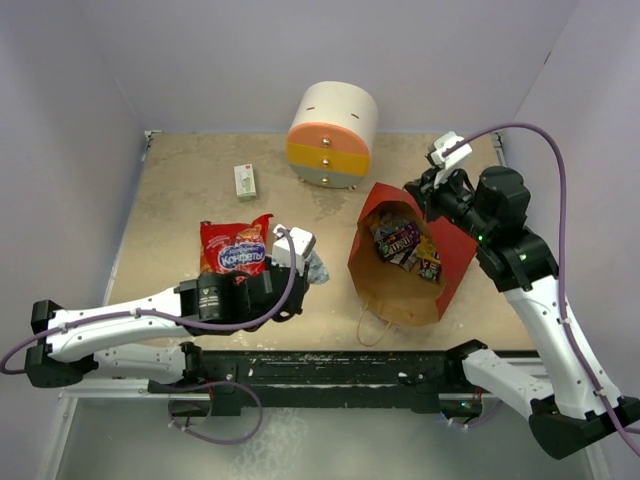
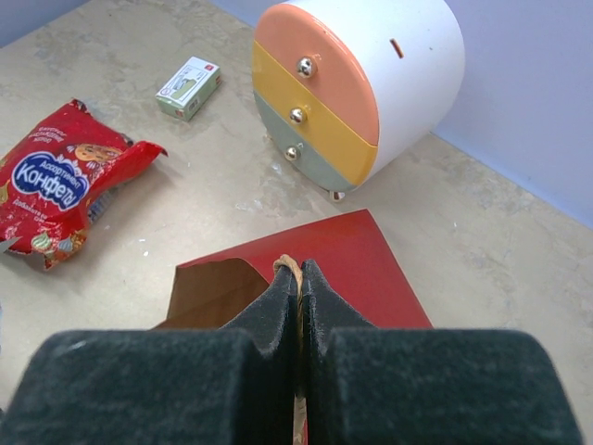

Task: Take the snacks out of the paper bag
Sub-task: Place the snack at the center of the board.

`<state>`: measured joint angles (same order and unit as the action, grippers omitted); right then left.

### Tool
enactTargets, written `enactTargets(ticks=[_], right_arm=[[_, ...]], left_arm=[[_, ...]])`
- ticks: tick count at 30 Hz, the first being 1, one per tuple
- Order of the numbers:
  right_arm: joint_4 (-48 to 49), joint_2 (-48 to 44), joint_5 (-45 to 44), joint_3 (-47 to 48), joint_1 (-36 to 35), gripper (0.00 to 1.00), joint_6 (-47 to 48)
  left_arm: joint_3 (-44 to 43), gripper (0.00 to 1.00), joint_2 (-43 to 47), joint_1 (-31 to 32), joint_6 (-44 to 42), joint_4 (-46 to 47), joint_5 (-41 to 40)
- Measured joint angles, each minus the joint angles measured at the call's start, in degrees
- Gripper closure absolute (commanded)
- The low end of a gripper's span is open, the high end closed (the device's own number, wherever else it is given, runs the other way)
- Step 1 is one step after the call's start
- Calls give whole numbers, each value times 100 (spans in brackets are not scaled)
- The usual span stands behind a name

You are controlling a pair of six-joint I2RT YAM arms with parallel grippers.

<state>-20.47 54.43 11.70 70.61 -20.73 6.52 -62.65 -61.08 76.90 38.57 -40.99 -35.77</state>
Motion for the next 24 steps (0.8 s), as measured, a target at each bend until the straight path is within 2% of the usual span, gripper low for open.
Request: enactTargets(ticks=[4, 10, 16, 21, 24], right_arm=[[-13, -22, 52, -13, 0, 100, -72], [-199, -61, 162, -13, 0, 100, -79], [-363, -61, 291, -13, -66, 100, -79], [-413, -107, 332, -13, -81, 100, -76], [-417, -197, 323, -13, -81, 100, -74]], left_arm=[[262, 78, -15, -297, 422, -254, -9], [577, 77, -485, -1650, 387, 247, 485], [442, 78, -2162, -2839, 181, 1543, 1187], [24, 78, -3495, -3250, 61, 2140, 1349], [-308, 77, -3989, -3370, -131, 2306, 1333]])
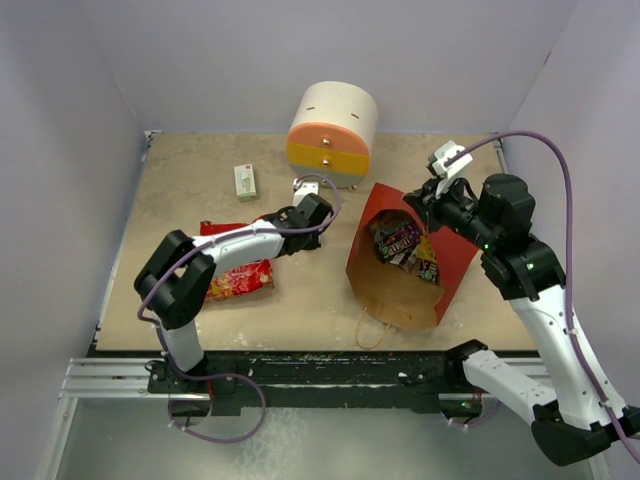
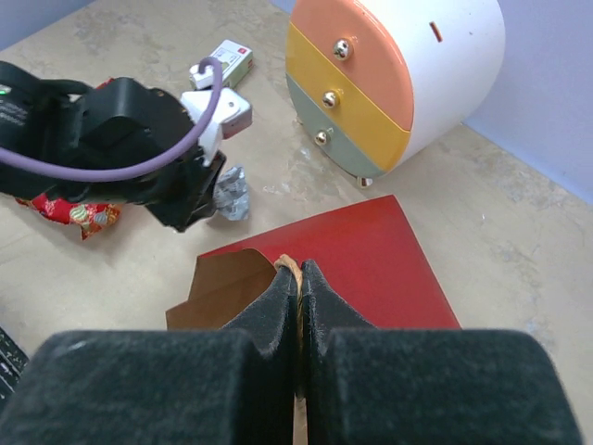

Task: Take the snacks out of the paper bag
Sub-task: Place the snack at the center of the board.

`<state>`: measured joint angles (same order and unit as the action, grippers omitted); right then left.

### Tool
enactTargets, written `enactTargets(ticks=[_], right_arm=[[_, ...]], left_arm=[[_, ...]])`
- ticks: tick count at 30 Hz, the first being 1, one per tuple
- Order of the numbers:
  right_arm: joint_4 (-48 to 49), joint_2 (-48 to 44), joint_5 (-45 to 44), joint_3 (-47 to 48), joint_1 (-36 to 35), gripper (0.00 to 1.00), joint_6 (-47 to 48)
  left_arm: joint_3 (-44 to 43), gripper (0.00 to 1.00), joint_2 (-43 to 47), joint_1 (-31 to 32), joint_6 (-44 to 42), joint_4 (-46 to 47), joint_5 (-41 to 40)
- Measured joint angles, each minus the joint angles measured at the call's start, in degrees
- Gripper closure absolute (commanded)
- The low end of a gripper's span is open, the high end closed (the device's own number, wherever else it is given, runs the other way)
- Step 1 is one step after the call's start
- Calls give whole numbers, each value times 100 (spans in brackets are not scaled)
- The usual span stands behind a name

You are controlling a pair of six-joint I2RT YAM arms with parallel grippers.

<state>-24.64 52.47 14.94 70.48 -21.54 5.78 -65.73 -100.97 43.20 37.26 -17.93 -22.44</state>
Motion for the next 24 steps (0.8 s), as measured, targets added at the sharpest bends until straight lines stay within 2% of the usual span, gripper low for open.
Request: enactTargets(ticks=[4, 10, 20, 24], right_arm=[[-55, -114, -50, 0, 0, 100, 55], [-87, -155, -94, 0, 0, 100, 85], [-109, -155, -94, -2, 0, 100, 81], [33, -120, -96, -13, 0, 100, 74]], left_arm=[[-365, 75, -341, -98, -197, 9, -111], [-195, 68, -341, -201, -254, -15, -136], [-146, 43, -520, -424, -431, -133, -105], [-149, 24, -487, -457, -501, -245, -2]])
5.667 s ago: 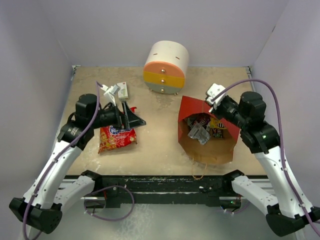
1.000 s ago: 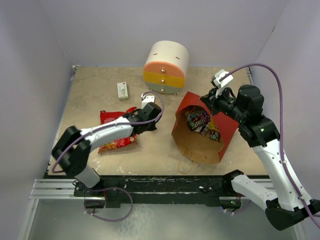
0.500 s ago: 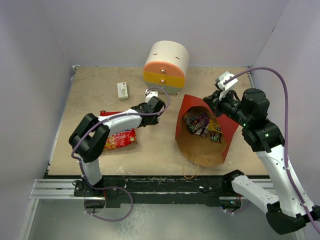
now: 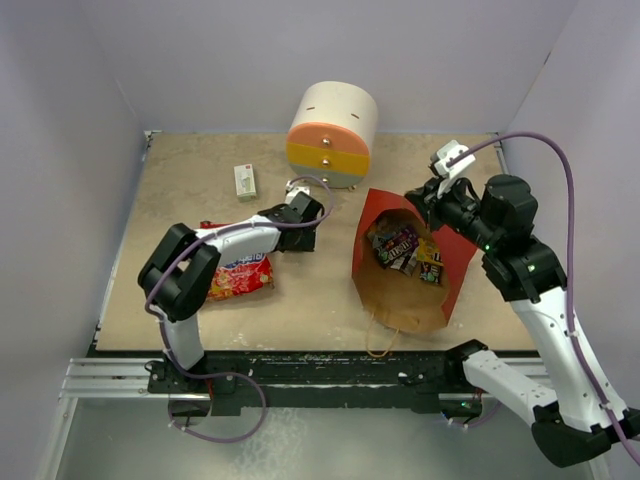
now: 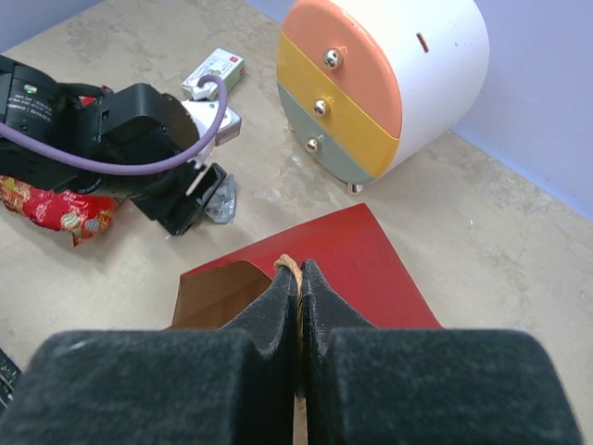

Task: Take the snacks out of the paper bag
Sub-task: Place the snack at the center of the board, then take out the snack from the paper bag.

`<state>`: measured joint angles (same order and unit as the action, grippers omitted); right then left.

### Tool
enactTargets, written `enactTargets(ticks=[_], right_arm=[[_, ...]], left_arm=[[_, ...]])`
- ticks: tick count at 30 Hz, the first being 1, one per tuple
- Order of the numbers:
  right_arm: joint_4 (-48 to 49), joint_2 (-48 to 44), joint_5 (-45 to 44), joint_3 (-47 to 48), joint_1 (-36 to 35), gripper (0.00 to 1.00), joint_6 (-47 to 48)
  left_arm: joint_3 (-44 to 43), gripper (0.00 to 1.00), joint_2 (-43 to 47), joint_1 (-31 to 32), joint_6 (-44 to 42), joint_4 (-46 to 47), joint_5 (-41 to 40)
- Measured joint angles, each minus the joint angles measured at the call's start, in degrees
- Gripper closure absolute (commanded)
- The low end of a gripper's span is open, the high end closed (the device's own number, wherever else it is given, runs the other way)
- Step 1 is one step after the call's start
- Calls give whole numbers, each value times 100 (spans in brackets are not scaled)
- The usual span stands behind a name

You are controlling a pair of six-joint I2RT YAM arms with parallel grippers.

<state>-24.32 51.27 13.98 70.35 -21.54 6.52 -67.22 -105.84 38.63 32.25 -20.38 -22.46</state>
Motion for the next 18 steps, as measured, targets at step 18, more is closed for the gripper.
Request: enactTargets(ticks=[18], right_arm=[[588, 544, 11, 0, 0, 100, -369]], left_arm=[[1810, 13, 4470, 1095, 1224, -160, 1926]])
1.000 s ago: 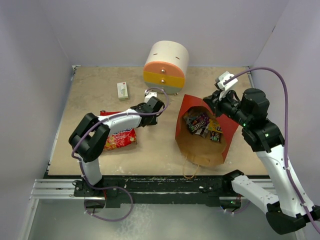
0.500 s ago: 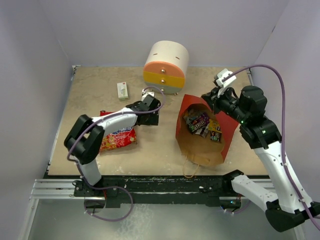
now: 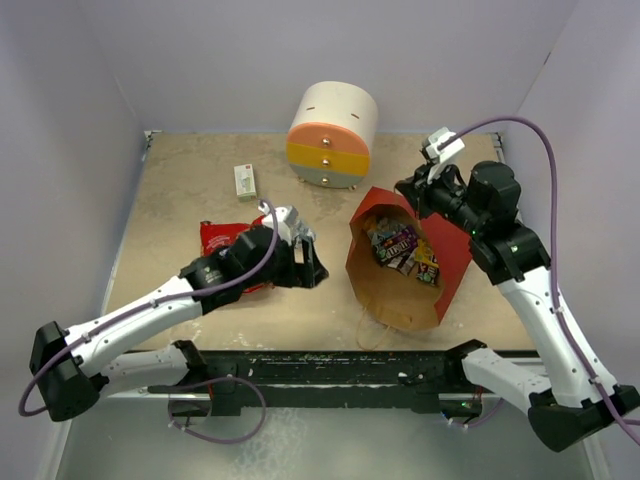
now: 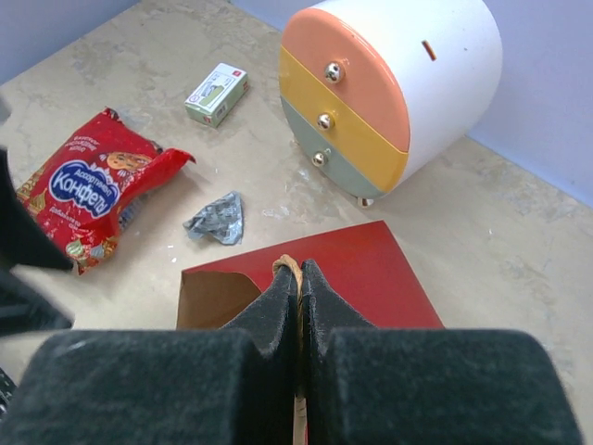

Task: Take the snacks out of the paper bag
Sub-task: Take out the snack from the paper bag.

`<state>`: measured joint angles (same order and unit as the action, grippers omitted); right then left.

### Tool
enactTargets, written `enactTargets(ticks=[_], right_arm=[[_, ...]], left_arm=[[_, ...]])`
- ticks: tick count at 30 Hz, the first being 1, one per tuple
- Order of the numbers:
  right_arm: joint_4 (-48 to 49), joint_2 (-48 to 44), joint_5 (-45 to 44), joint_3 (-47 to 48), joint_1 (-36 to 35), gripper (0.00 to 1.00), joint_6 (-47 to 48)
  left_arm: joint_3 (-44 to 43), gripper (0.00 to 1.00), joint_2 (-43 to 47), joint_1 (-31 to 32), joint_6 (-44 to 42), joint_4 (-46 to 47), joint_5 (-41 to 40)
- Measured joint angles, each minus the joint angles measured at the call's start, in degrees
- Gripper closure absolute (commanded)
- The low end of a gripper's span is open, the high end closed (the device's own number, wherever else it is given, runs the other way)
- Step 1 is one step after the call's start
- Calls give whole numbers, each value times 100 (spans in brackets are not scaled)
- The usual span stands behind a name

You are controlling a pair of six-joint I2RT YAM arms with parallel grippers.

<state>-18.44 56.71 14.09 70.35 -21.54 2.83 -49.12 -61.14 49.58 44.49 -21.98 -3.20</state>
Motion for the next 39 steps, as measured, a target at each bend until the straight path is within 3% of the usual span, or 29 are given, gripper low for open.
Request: enactTargets(ticks=[6, 15, 18, 20, 25, 30, 35, 39], right_arm=[[125, 173, 26, 0, 0, 100, -275], [-13, 444, 35, 160, 0, 100, -448], [-61, 433, 37, 160, 0, 100, -533], [-68, 433, 37, 160, 0, 100, -586], [-170, 455, 37, 229, -9, 100, -671], [-304, 468, 35, 402, -9, 100, -682], [-494, 470, 35, 496, -9, 100, -706], [-721, 505, 37, 706, -9, 100, -715]], left_arm=[[-4, 14, 52, 1102, 122, -24, -271], [-319, 18, -306, 1963, -234, 280, -981], [-437, 23, -616, 2323, -581, 579, -1198], [-514, 31, -898, 2503, -903, 863, -1281], [-612, 50, -1650, 2612, -1694, 1644, -1447], [-944, 58, -2791, 2614, -2420, 2549, -1574], [-1156, 59, -3943, 2575, -3023, 3620, -1543], [-1196, 52, -4572, 2404, -3434, 4260, -1307]])
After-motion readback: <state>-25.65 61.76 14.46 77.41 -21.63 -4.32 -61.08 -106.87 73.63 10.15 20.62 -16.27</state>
